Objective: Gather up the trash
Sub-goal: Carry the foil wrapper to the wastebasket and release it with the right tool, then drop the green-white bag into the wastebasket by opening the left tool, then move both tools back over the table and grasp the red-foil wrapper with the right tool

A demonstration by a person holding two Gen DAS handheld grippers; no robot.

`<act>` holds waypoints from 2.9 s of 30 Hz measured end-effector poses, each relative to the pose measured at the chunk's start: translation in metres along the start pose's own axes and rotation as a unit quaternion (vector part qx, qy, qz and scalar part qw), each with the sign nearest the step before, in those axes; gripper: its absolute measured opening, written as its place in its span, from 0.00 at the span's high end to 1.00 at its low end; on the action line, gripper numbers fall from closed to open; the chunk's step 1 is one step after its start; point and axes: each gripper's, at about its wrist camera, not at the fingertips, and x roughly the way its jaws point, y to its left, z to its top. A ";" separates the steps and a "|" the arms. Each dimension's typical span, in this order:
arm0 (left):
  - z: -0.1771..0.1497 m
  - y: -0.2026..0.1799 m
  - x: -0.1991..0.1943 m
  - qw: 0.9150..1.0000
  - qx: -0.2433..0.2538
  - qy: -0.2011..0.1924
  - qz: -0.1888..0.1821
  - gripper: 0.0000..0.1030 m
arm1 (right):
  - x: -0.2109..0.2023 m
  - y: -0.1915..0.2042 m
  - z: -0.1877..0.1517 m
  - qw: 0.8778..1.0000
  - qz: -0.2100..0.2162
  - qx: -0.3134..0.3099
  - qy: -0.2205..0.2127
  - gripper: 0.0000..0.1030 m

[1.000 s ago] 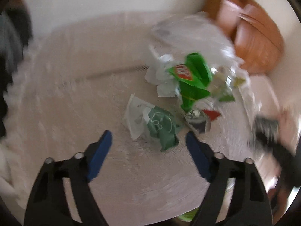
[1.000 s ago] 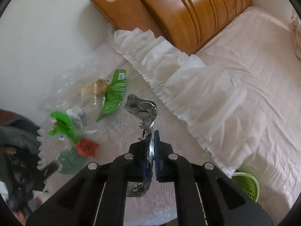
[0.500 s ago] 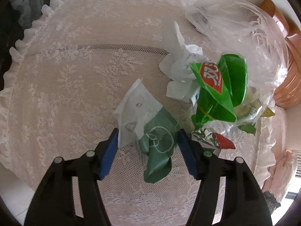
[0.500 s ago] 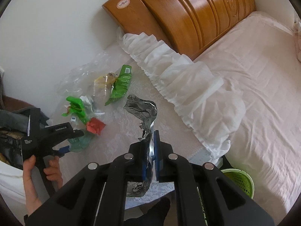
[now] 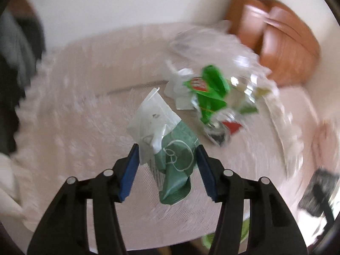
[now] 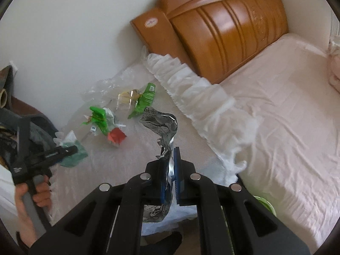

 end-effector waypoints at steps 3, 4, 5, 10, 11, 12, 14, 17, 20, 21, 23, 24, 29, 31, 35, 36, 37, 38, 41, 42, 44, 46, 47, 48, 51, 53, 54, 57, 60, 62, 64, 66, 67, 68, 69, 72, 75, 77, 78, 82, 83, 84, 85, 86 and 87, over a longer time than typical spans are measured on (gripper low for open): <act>-0.006 -0.017 -0.021 0.998 0.063 -0.017 -0.020 0.49 | -0.024 -0.015 -0.027 1.000 -0.021 0.010 0.001 0.93; -0.012 -0.022 -0.026 0.996 0.081 -0.022 -0.027 0.49 | -0.027 -0.019 -0.032 1.000 -0.026 0.013 0.002 0.93; -0.023 -0.032 -0.035 0.992 0.113 -0.027 -0.039 0.49 | -0.035 -0.027 -0.045 0.999 -0.038 0.021 0.007 0.93; -0.043 -0.067 -0.052 0.974 0.206 -0.029 -0.087 0.49 | -0.052 -0.054 -0.087 0.995 -0.086 0.047 0.024 0.93; -0.049 -0.078 -0.057 0.968 0.229 -0.031 -0.099 0.49 | -0.051 -0.061 -0.095 0.994 -0.097 0.050 0.032 0.93; -0.055 -0.087 -0.060 0.962 0.248 -0.033 -0.108 0.49 | -0.047 -0.068 -0.102 0.992 -0.105 0.054 0.039 0.93; -0.063 -0.106 -0.062 0.952 0.279 -0.036 -0.124 0.49 | -0.023 -0.094 -0.124 0.987 -0.124 0.077 0.069 0.93; -0.073 -0.130 -0.064 0.939 0.308 -0.038 -0.148 0.49 | 0.023 -0.128 -0.155 0.978 -0.139 0.105 0.111 0.93; -0.084 -0.145 -0.066 0.929 0.332 -0.043 -0.158 0.49 | 0.076 -0.162 -0.187 0.968 -0.143 0.136 0.153 0.93; -0.087 -0.148 -0.066 0.927 0.338 -0.043 -0.158 0.49 | 0.096 -0.172 -0.198 0.964 -0.143 0.145 0.171 0.93; -0.093 -0.155 -0.066 0.922 0.352 -0.043 -0.156 0.49 | 0.111 -0.182 -0.210 0.960 -0.147 0.154 0.183 0.91; -0.095 -0.158 -0.064 0.919 0.359 -0.041 -0.155 0.49 | 0.127 -0.191 -0.219 0.954 -0.152 0.164 0.202 0.73; -0.109 -0.171 -0.062 0.907 0.392 -0.037 -0.149 0.49 | 0.128 -0.203 -0.229 0.949 -0.161 0.175 0.206 0.28; -0.116 -0.181 -0.059 0.900 0.409 -0.036 -0.148 0.49 | 0.112 -0.206 -0.226 0.950 -0.166 0.181 0.193 0.24; -0.138 -0.209 -0.043 0.874 0.457 -0.016 -0.167 0.49 | 0.054 -0.212 -0.215 0.950 -0.205 0.191 0.141 0.08; -0.145 -0.218 -0.037 0.866 0.468 -0.009 -0.174 0.49 | 0.050 -0.212 -0.211 0.950 -0.207 0.194 0.134 0.05; -0.152 -0.226 -0.029 0.859 0.479 -0.002 -0.180 0.49 | 0.029 -0.215 -0.209 0.949 -0.212 0.201 0.114 0.04; -0.162 -0.237 -0.018 0.851 0.493 0.007 -0.181 0.49 | 0.010 -0.219 -0.207 0.948 -0.221 0.207 0.100 0.03; -0.194 -0.264 0.017 0.828 0.528 0.037 -0.184 0.48 | -0.029 -0.232 -0.203 0.942 -0.247 0.214 0.078 0.03; -0.204 -0.271 0.030 0.822 0.536 0.048 -0.185 0.48 | -0.043 -0.237 -0.202 0.940 -0.254 0.217 0.072 0.03; -0.224 -0.285 0.057 0.813 0.547 0.075 -0.185 0.45 | -0.059 -0.245 -0.201 0.938 -0.261 0.220 0.066 0.03; -0.240 -0.294 0.084 0.809 0.548 0.103 -0.186 0.34 | -0.070 -0.250 -0.204 0.935 -0.268 0.221 0.064 0.03; -0.251 -0.300 0.104 0.804 0.552 0.127 -0.179 0.25 | -0.074 -0.254 -0.205 0.935 -0.271 0.221 0.065 0.03; -0.257 -0.300 0.111 0.804 0.553 0.133 -0.174 0.20 | -0.076 -0.256 -0.207 0.934 -0.272 0.222 0.066 0.03; -0.273 -0.305 0.130 0.803 0.554 0.145 -0.164 0.19 | -0.082 -0.270 -0.213 0.933 -0.275 0.222 0.074 0.03; -0.278 -0.307 0.133 0.805 0.548 0.154 -0.167 0.18 | -0.083 -0.275 -0.213 0.933 -0.274 0.222 0.078 0.03; -0.279 -0.306 0.131 0.808 0.542 0.154 -0.171 0.15 | -0.080 -0.278 -0.215 0.933 -0.271 0.222 0.082 0.03; -0.278 -0.309 0.119 0.815 0.529 0.149 -0.182 0.12 | -0.079 -0.279 -0.215 0.936 -0.266 0.214 0.087 0.03; -0.272 -0.311 0.103 0.820 0.526 0.129 -0.183 0.12 | -0.078 -0.271 -0.210 0.940 -0.260 0.205 0.082 0.03; -0.263 -0.312 0.088 0.825 0.523 0.109 -0.183 0.12 | -0.080 -0.264 -0.202 0.944 -0.256 0.196 0.072 0.03; -0.251 -0.310 0.074 0.831 0.518 0.089 -0.182 0.12 | -0.085 -0.248 -0.187 0.950 -0.254 0.174 0.057 0.03; -0.231 -0.300 0.047 0.842 0.502 0.060 -0.186 0.12 | -0.089 -0.238 -0.176 0.955 -0.249 0.158 0.045 0.03; -0.222 -0.294 0.034 0.847 0.494 0.048 -0.189 0.11 | -0.095 -0.221 -0.162 0.960 -0.242 0.135 0.029 0.03; -0.205 -0.283 0.013 0.857 0.477 0.026 -0.191 0.09 | -0.098 -0.211 -0.154 0.963 -0.238 0.123 0.020 0.03; -0.196 -0.277 0.002 0.863 0.468 0.012 -0.189 0.07 | -0.101 -0.200 -0.145 0.966 -0.234 0.108 0.010 0.03; -0.159 -0.242 -0.047 0.887 0.425 -0.063 -0.170 0.07 | -0.115 -0.154 -0.113 0.974 -0.218 0.044 -0.029 0.02; -0.126 -0.202 -0.083 0.908 0.376 -0.109 -0.150 0.07 | -0.126 -0.097 -0.077 0.980 -0.183 -0.023 -0.076 0.02; -0.108 -0.174 -0.100 0.920 0.344 -0.128 -0.139 0.07 | -0.128 -0.076 -0.064 0.981 -0.166 -0.043 -0.090 0.02; -0.097 -0.158 -0.108 0.927 0.325 -0.139 -0.130 0.07 | -0.129 -0.054 -0.054 0.981 -0.149 -0.064 -0.104 0.02; -0.071 -0.108 -0.124 0.945 0.266 -0.164 -0.092 0.07 | -0.122 -0.013 -0.038 0.981 -0.111 -0.096 -0.125 0.02; -0.064 -0.091 -0.127 0.950 0.248 -0.169 -0.080 0.07 | -0.118 -0.005 -0.035 0.981 -0.104 -0.102 -0.126 0.02; -0.064 -0.081 -0.127 0.953 0.240 -0.171 -0.074 0.07 | -0.114 0.003 -0.032 0.981 -0.098 -0.106 -0.126 0.02; -0.060 -0.068 -0.127 0.956 0.228 -0.173 -0.064 0.07 | -0.106 0.013 -0.030 0.982 -0.089 -0.112 -0.122 0.02; -0.058 -0.059 -0.127 0.958 0.221 -0.174 -0.059 0.07 | -0.100 0.019 -0.028 0.983 -0.083 -0.116 -0.117 0.02; -0.055 -0.050 -0.125 0.960 0.213 -0.174 -0.053 0.07 | -0.097 0.022 -0.028 0.983 -0.080 -0.117 -0.115 0.02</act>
